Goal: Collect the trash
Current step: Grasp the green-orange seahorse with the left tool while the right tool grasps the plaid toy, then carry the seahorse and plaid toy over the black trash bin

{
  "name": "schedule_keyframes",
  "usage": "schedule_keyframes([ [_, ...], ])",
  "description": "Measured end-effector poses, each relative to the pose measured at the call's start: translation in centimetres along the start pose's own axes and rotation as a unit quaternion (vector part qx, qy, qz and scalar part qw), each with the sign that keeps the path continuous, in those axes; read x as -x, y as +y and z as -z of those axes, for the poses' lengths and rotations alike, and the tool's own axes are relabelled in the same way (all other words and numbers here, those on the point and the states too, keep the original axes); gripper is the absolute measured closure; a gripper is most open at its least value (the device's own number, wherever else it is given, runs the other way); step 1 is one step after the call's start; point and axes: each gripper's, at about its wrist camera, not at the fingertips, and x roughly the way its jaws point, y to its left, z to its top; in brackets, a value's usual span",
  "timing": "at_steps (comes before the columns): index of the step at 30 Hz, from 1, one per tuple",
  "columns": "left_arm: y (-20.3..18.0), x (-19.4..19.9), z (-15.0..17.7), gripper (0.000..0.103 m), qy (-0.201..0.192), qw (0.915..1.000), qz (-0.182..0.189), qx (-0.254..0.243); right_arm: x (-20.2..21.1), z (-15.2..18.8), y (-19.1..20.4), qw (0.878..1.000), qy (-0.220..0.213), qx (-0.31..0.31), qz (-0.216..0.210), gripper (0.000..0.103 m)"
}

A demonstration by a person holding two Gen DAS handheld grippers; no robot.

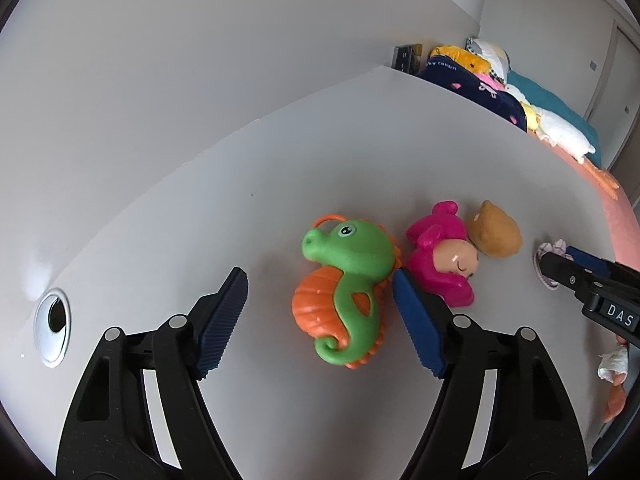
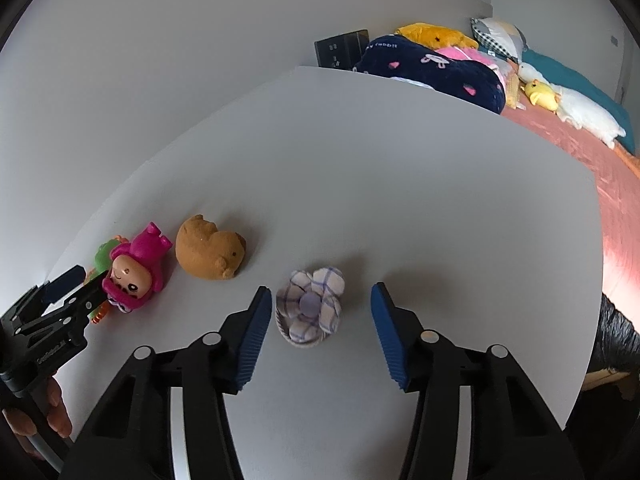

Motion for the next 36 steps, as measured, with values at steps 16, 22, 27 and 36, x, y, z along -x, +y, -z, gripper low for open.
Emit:
schedule_keyframes([
  [16, 0.4, -0.4, -0.1, 0.063, 0.010, 0.9997, 0.016, 0.014, 0.7, 0.3, -0.3, 1.000, -0.011, 0.011, 0.007, 0.085],
  [22, 0.4, 1.5, 0.2, 0.063, -0.006, 0.9997, 0.011, 0.021, 2.0, 0.7, -0.6, 1.000, -0.018, 0.004, -0.017, 0.086],
  [27, -0.1, 3.3, 0.2, 0.063, -0.019, 0.9996, 0.009, 0.021, 3.5, 1.4, -0.8, 0.999, -0.025, -0.001, -0.029, 0.086],
  [36, -2.8, 6.0, 0.8, 0.063, -0.033, 0.9993, 0.019, 0.007, 6.9, 2.6, -2.1, 0.998, -0.043, -0.009, -0.034, 0.086],
])
